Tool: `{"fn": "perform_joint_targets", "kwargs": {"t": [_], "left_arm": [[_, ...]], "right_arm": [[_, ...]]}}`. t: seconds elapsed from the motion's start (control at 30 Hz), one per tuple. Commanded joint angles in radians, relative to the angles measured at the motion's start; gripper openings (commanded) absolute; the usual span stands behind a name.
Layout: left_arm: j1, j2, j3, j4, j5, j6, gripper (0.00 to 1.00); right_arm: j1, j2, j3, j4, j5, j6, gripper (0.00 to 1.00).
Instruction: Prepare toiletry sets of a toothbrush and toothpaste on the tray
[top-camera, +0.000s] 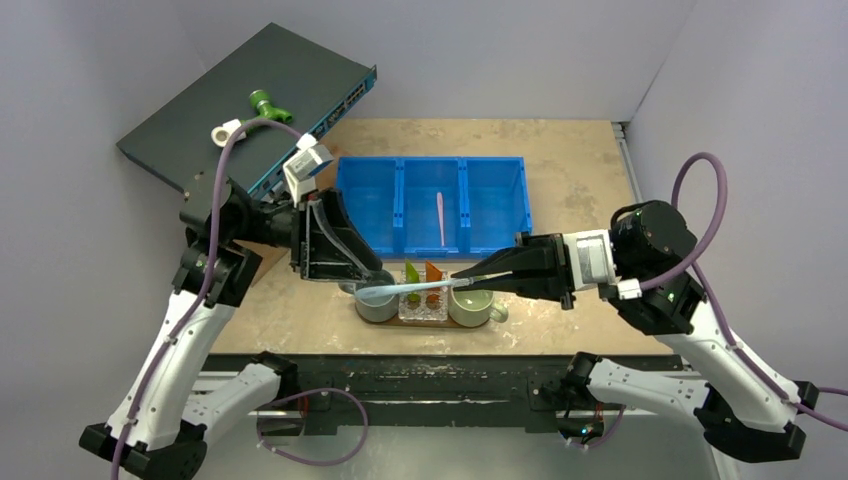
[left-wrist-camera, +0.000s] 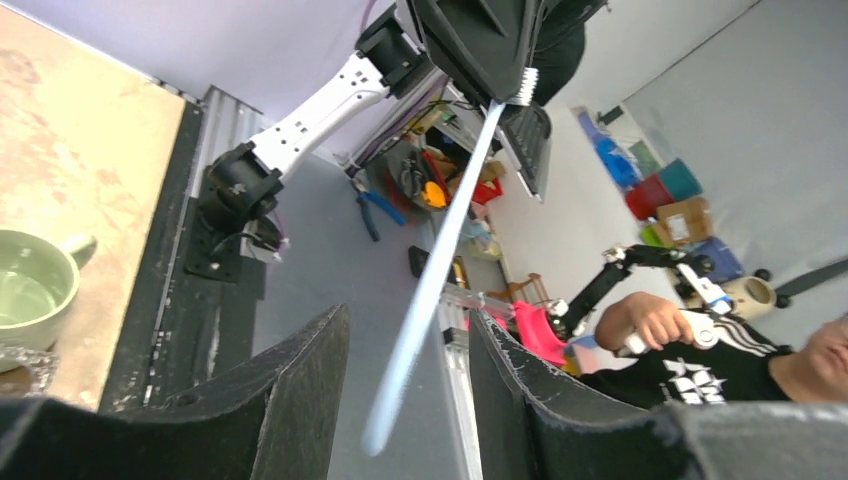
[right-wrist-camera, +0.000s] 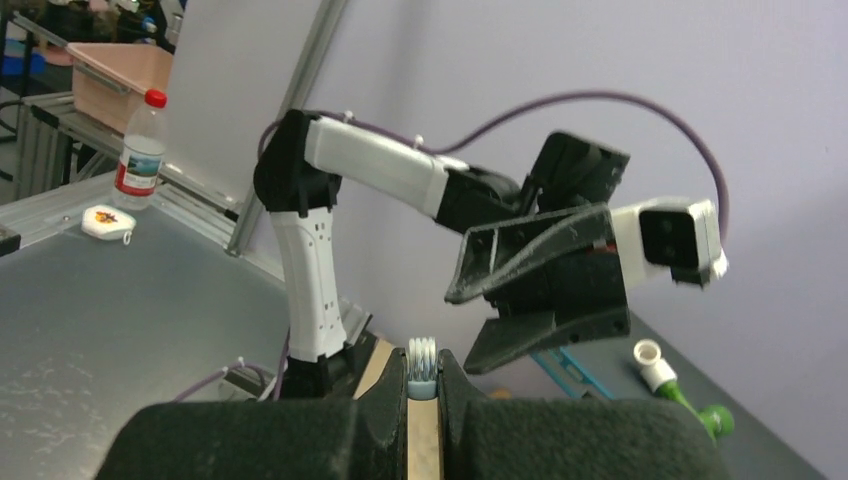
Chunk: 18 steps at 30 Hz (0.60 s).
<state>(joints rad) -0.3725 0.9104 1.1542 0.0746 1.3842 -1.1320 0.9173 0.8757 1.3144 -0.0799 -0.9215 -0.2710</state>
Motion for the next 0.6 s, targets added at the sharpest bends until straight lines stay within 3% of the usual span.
{"fn": "perform_joint_targets", "kwargs": {"t": [0.0, 0.27, 0.57], "left_arm": [[0.006, -0.015, 0.084, -0.473, -0.075, 0.375, 0.46], [0.007, 0.028, 0.182, -0.889, -0.322, 0.686, 0.47], [0.009, 0.049, 0.195, -1.045, -0.629, 0.795, 0.54]], "right_arm": [[0.000, -0.006, 0.049, -0.087, 0.110, 0.053, 0.00], [0.000, 0.034, 0.111, -0.254, 0.221, 0.106, 0.00], [0.000, 0.110, 0.195, -0.503, 0.444, 0.183, 0.00]]}}
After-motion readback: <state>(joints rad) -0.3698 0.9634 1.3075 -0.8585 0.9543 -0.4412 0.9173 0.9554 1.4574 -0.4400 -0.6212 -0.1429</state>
